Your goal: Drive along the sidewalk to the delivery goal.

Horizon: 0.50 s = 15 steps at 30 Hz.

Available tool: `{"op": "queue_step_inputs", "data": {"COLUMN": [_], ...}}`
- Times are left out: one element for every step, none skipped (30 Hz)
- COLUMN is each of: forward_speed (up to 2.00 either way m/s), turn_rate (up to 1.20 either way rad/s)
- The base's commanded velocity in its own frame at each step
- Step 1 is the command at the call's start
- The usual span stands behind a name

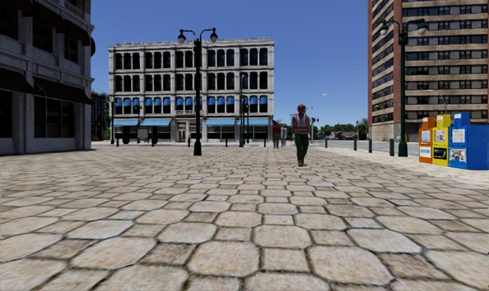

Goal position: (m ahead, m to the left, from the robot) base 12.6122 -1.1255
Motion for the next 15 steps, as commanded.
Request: {"op": "queue_step_inputs", "data": {"forward_speed": [2.0,2.0,2.0,2.0,2.0,2.0,2.0,2.0,2.0,2.0,2.0,2.0,2.0,2.0,2.0], "turn_rate": [0.0,0.0,0.0,0.0,0.0,0.0,0.0,0.0,0.0,0.0,0.0,0.0,0.0,0.0,0.0]}}
